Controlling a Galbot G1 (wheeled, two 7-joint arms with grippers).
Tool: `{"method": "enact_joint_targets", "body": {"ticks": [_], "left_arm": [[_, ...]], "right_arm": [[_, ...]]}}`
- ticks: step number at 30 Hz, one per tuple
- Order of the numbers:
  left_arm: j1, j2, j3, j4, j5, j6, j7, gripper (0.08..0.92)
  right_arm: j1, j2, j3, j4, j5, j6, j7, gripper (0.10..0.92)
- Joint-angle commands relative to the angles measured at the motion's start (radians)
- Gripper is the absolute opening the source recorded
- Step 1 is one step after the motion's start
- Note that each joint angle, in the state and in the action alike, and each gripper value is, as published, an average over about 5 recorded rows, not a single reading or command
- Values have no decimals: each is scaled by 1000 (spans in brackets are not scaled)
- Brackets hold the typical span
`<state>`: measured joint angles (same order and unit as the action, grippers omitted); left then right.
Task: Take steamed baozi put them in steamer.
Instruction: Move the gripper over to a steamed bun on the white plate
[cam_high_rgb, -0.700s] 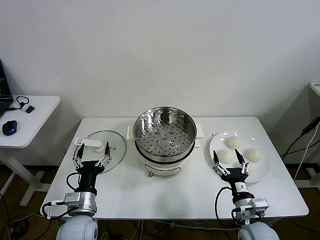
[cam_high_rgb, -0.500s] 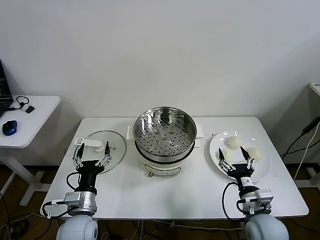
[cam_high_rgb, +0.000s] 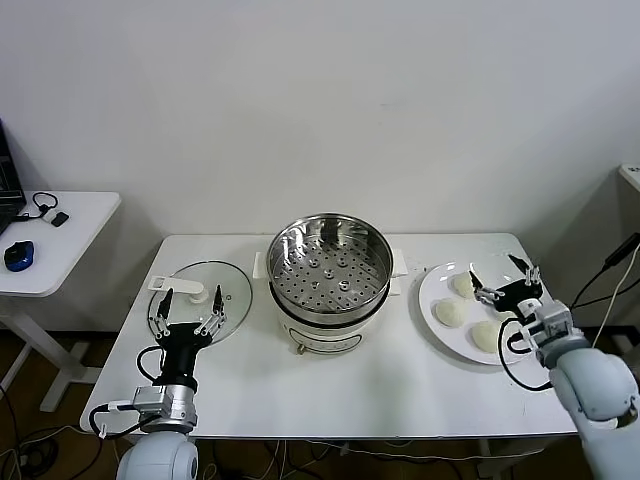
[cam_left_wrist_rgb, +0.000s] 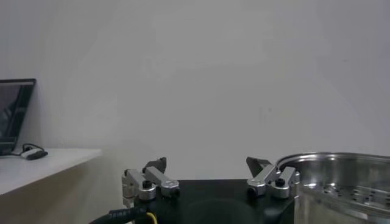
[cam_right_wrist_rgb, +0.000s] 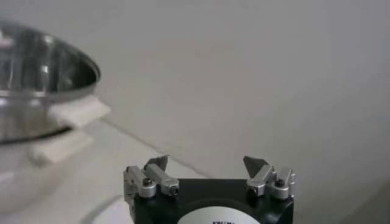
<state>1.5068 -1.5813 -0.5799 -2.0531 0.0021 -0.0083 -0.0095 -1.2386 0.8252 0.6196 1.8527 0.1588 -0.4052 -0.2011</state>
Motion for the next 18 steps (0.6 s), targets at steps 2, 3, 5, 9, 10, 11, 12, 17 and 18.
{"method": "enact_joint_targets", "body": {"ticks": [2, 3, 5, 9, 10, 11, 12, 17, 18], "left_arm": [[12, 0, 11, -3, -8, -11, 0, 823], [15, -2, 13, -4, -10, -13, -1, 823], [20, -3, 18, -4, -15, -17, -2, 823], [28, 0, 29, 5, -14, -31, -3, 823], [30, 2, 32, 8, -15, -34, -3, 823], [30, 2, 34, 11, -15, -36, -3, 823], [31, 3, 36, 14, -15, -38, -4, 823], [32, 5, 44, 22, -21, -46, -5, 823], [33, 6, 45, 22, -24, -47, -5, 823]], "right_arm": [[396, -410, -351, -254, -60, -91, -268, 823], [471, -438, -434, -284, -55, -85, -296, 823], [642, -483, -628, -343, -41, -62, -356, 823], [1078, -523, -1128, -454, 13, 12, -470, 823], [1208, -521, -1275, -480, 32, 33, -498, 823], [1320, -514, -1405, -505, 48, 51, -522, 823], [1426, -501, -1534, -530, 58, 73, -547, 823], [1773, -409, -1984, -651, 95, 168, -647, 823], [1812, -387, -2042, -673, 111, 184, -665, 823]]}}
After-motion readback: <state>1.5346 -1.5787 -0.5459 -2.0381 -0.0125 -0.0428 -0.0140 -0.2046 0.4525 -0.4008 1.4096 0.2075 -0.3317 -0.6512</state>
